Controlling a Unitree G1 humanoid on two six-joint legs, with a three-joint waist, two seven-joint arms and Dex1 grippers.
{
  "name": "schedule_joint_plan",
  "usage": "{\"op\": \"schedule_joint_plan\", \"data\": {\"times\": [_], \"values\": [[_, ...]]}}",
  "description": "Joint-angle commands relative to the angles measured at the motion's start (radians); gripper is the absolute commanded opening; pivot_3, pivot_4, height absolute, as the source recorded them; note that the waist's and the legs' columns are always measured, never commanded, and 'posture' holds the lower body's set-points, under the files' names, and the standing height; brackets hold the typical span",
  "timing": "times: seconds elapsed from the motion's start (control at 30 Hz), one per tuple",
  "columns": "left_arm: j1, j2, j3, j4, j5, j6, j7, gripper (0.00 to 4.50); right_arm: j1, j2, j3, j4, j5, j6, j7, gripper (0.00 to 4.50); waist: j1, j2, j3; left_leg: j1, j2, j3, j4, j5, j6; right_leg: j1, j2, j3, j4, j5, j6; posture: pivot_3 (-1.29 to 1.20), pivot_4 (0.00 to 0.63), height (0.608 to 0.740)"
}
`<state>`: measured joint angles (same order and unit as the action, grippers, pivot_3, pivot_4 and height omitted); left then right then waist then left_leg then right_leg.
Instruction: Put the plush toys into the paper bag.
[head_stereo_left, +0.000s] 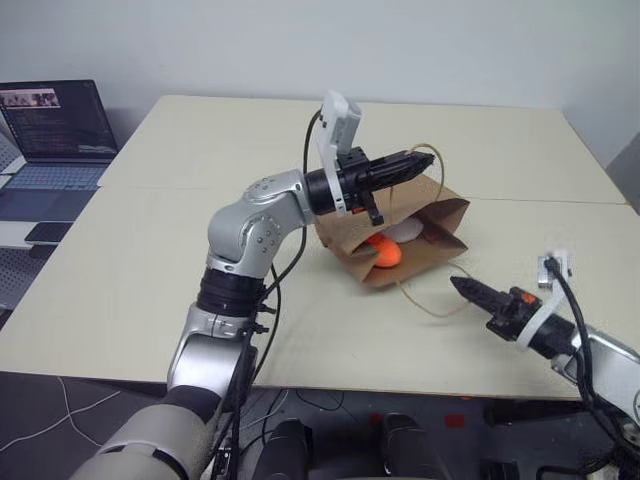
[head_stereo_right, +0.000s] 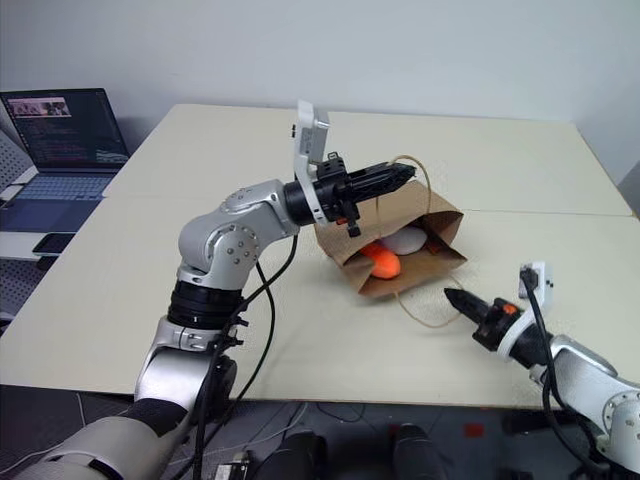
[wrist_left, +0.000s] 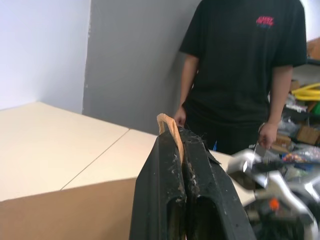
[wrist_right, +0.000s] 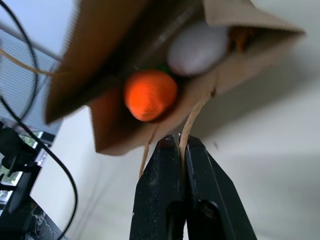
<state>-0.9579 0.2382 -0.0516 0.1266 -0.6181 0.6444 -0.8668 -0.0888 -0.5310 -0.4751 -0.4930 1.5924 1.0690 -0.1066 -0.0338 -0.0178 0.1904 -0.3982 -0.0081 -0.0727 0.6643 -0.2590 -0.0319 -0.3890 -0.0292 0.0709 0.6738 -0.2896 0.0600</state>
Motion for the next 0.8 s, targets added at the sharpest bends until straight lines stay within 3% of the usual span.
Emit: {"op": "schedule_joint_plan", "data": {"times": [0.03,0.23,0.4,0.63,0.8], "values": [[-0.053,0.049,0.017,0.0,0.011,-0.021,-0.06,0.0,-0.079,-0.07,0.025,-0.025,0.141,-0.078,-0.06,0.03,0.001,0.0,0.0,0.0,0.0,0.0,0.0,0.0,0.0,0.0,0.0,0.0,0.0,0.0,0.0,0.0,0.15,0.74],[-0.141,0.144,0.007,0.055,0.033,-0.018,-0.173,0.0,-0.273,-0.237,0.097,0.022,0.327,-0.17,-0.154,0.03,0.002,0.0,0.0,-0.002,0.001,-0.001,-0.001,0.0,0.0,0.0,0.001,-0.001,-0.002,0.0,0.0,0.0,0.15,0.74],[-0.189,0.172,-0.048,0.115,0.09,-0.051,-0.27,0.0,-0.408,-0.294,0.166,0.095,0.379,-0.208,-0.196,0.03,0.003,0.0,0.0,-0.002,0.001,0.0,-0.001,0.0,0.0,0.0,0.001,-0.001,-0.002,0.0,0.0,0.0,0.15,0.74],[-0.301,0.133,-0.084,0.337,0.181,-0.144,-0.353,0.0,-0.531,-0.279,0.211,0.199,0.38,-0.222,-0.267,0.03,0.004,0.0,0.0,-0.004,0.001,0.0,-0.001,0.0,0.0,-0.001,0.001,-0.001,-0.003,0.0,-0.001,0.0,0.15,0.74],[-0.367,0.078,-0.078,0.523,0.244,-0.229,-0.355,0.0,-0.539,-0.289,0.242,0.244,0.361,-0.223,-0.329,0.03,0.004,0.0,0.0,-0.004,0.001,-0.001,-0.002,0.0,0.0,-0.001,0.001,-0.001,-0.004,0.0,-0.001,0.0,0.15,0.74]]}}
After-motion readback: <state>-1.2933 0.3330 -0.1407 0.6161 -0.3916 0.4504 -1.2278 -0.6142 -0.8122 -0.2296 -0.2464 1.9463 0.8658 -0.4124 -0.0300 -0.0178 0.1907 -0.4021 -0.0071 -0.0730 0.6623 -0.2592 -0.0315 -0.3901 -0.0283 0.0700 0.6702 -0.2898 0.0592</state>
